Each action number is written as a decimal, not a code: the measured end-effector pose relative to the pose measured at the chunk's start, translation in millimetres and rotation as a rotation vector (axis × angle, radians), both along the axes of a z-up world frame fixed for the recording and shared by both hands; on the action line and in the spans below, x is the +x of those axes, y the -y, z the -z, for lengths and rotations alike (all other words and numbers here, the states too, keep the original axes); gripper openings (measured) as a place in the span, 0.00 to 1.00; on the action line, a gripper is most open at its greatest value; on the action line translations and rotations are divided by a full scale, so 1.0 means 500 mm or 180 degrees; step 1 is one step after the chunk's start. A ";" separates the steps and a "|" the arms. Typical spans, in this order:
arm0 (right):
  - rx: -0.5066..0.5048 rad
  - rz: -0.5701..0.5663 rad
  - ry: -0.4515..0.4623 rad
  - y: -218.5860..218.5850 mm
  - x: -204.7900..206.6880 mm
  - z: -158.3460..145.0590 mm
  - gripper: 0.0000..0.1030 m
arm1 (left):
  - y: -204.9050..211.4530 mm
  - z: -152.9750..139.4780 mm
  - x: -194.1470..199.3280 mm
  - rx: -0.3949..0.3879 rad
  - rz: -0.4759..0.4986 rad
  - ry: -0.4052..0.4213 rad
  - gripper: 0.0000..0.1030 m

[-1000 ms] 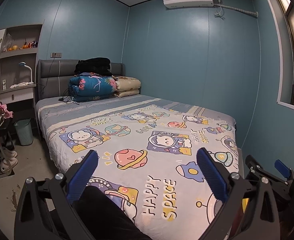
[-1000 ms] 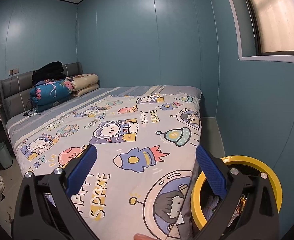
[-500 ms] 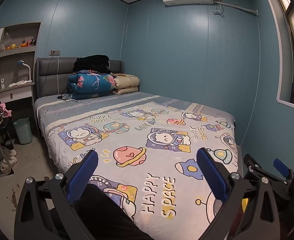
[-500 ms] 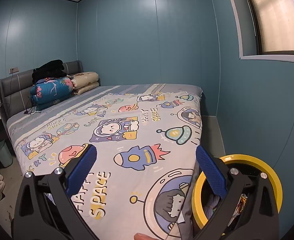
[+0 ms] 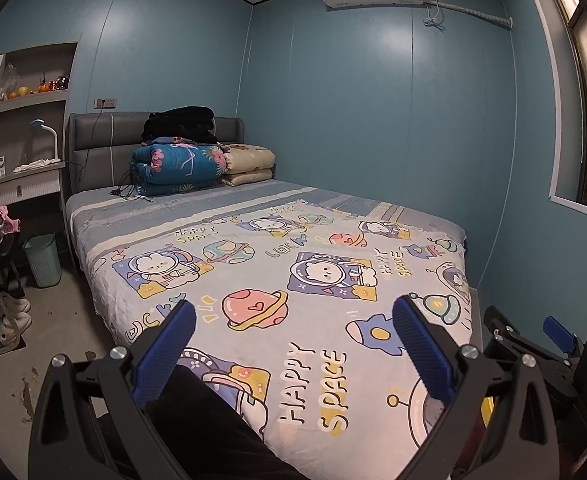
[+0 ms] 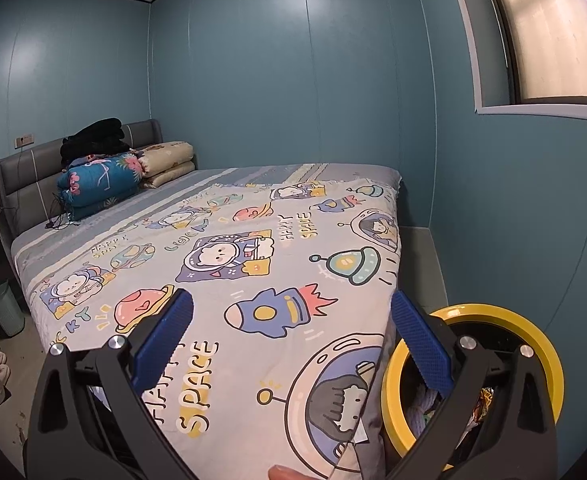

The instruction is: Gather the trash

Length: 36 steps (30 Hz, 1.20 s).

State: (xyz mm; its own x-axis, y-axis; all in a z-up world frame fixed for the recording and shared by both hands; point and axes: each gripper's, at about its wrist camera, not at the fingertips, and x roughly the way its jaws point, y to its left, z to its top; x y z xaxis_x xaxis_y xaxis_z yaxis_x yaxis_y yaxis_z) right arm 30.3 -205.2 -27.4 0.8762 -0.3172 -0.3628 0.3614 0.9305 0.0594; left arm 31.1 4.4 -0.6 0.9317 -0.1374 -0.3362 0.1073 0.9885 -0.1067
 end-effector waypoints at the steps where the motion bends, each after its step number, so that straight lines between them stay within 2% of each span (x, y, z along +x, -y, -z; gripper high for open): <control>1: 0.0001 0.0004 -0.0003 0.000 0.000 0.000 0.92 | 0.000 0.000 0.000 0.0001 0.0006 -0.0002 0.92; 36: 0.0068 0.0018 -0.0087 0.008 0.002 0.015 0.92 | 0.004 0.012 0.009 -0.0010 0.0141 -0.0113 0.92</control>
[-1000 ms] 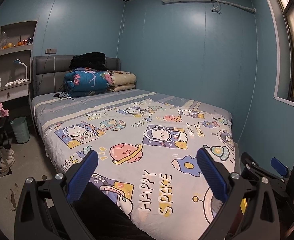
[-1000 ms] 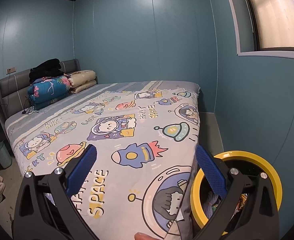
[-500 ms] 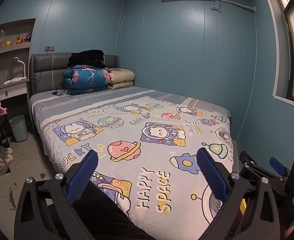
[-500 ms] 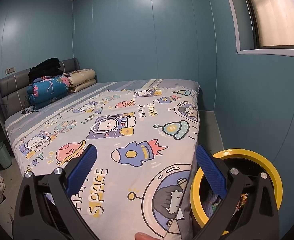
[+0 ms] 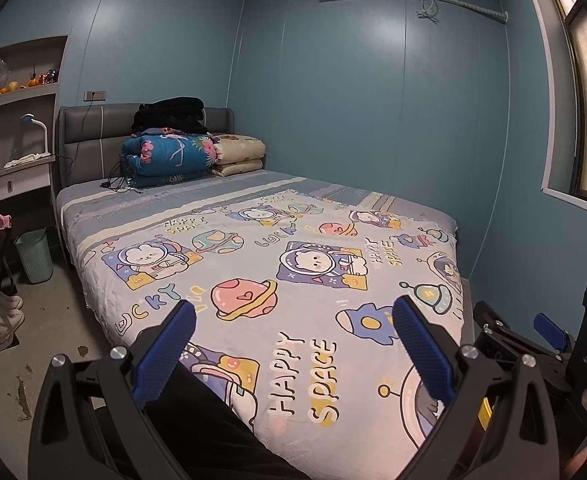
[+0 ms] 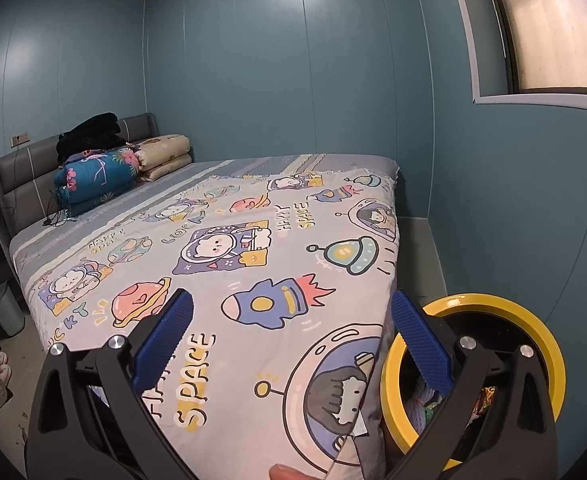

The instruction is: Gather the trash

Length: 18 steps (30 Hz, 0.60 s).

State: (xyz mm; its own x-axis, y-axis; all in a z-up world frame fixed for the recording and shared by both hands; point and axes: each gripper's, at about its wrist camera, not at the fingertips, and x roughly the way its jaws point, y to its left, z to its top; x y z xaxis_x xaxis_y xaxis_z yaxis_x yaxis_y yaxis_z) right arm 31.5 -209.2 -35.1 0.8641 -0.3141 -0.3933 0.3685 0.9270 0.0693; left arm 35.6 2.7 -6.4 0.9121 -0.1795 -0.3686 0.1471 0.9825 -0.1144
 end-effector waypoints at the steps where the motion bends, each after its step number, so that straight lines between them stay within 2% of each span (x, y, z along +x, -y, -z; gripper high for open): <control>1: 0.0002 0.0001 -0.0001 0.000 -0.001 0.000 0.92 | -0.001 0.000 0.001 0.0000 0.0002 -0.0004 0.92; 18: 0.0025 -0.0011 -0.0036 0.002 0.003 0.002 0.92 | -0.002 0.009 0.005 -0.0045 0.0059 -0.0075 0.92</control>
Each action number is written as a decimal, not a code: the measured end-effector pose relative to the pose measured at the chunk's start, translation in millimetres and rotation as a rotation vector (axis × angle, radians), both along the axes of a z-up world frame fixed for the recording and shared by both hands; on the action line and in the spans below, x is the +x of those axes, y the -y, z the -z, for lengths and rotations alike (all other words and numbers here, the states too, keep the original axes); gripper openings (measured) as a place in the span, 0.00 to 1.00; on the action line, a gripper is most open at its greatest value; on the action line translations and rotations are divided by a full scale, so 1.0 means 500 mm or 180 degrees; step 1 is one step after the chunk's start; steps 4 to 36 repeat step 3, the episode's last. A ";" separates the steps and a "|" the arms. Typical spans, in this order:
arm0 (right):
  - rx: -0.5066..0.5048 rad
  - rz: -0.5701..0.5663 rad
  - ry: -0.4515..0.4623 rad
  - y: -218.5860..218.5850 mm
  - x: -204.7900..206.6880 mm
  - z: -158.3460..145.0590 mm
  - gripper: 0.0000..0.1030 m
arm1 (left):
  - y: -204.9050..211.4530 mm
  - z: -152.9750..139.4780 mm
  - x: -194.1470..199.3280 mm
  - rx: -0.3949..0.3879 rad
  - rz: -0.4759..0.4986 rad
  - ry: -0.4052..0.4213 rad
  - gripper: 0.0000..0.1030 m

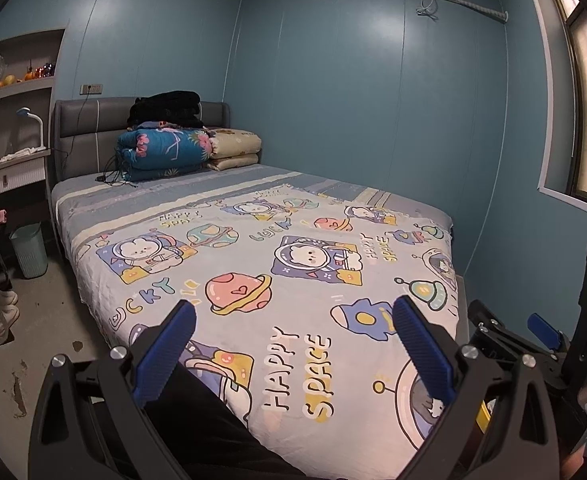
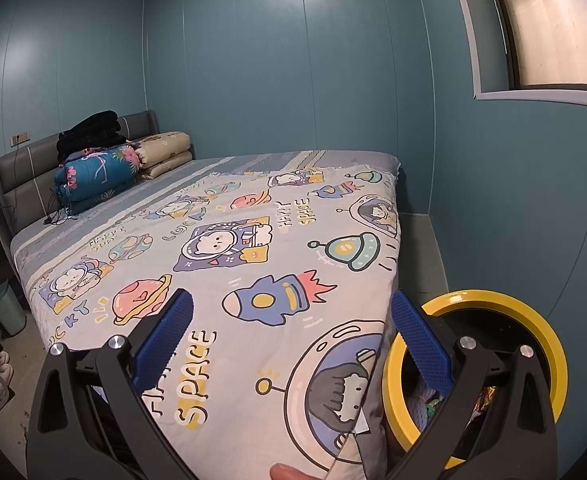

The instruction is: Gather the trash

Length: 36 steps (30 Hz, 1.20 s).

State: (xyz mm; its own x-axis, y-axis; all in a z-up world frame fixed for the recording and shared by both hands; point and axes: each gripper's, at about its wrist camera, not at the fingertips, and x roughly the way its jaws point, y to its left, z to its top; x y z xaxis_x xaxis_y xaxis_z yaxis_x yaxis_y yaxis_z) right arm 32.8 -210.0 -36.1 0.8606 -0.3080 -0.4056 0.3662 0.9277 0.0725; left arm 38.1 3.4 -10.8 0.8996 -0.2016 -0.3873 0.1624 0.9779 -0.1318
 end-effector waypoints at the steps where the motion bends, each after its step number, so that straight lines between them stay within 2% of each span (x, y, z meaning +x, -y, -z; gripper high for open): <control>1: 0.0004 0.0002 -0.0003 0.000 0.000 0.000 0.92 | 0.001 0.001 0.001 -0.0001 0.0001 -0.0008 0.92; 36: 0.0008 0.0001 -0.0007 0.000 0.000 0.001 0.92 | 0.001 0.003 0.002 -0.0005 0.0006 -0.0023 0.92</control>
